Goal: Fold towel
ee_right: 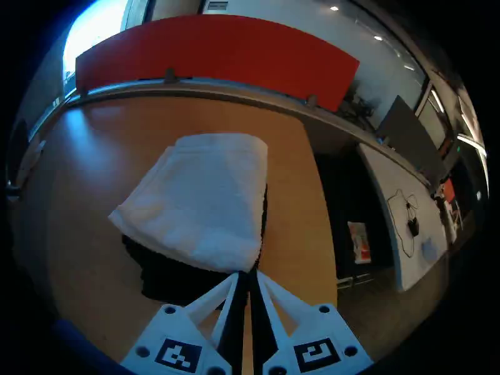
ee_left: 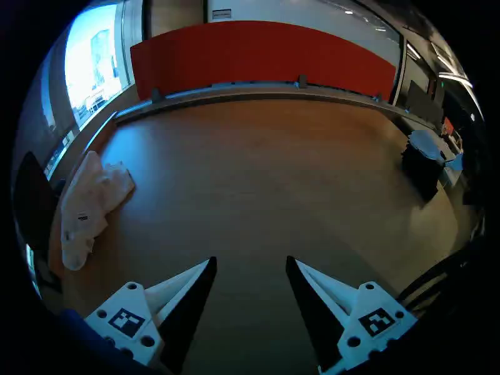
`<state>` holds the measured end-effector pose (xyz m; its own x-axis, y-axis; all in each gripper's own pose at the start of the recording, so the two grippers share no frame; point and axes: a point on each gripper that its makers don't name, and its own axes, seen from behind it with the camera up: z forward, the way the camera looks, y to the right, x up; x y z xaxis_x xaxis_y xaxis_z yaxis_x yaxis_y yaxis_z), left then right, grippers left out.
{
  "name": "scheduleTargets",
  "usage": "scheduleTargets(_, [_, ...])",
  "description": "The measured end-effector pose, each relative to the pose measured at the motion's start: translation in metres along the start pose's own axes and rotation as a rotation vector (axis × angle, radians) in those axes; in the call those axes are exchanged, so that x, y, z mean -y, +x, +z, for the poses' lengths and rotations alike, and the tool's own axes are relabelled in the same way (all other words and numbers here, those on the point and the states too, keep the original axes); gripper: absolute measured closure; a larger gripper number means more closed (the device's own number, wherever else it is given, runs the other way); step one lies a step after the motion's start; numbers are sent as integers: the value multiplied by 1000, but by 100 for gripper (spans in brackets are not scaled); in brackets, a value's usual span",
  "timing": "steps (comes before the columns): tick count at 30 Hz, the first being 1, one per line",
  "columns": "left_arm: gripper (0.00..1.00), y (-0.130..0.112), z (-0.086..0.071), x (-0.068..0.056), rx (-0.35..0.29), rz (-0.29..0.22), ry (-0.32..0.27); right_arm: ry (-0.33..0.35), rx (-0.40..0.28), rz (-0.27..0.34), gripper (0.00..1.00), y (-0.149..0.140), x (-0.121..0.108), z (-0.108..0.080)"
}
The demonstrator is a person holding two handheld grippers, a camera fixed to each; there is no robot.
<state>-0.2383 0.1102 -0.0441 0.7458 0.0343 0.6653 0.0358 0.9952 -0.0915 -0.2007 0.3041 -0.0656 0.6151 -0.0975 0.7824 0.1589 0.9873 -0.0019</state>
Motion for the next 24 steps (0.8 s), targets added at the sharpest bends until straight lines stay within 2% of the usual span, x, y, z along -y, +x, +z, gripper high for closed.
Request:
scheduleTargets(7, [19,1,0,1,-2,0,-1,-11,-5,3,91,-3,0,-2])
scheduleTargets(17, [19,5,1,1,-8,3,-2,-36,-28,10,65,-8,-1,-11])
scheduleTargets(19, [19,6,1,1,-10,4,-2,-34,-38,8,56,-6,1,-13])
scheduleTargets(20, [19,6,1,1,-10,5,-2,-32,-43,7,48,-5,2,-14])
scheduleTargets(21, [19,6,1,1,-11,6,-2,-33,-51,4,35,-4,3,-15])
scheduleTargets(24, [19,7,1,1,-12,7,-4,-36,-75,-9,15,1,6,-19])
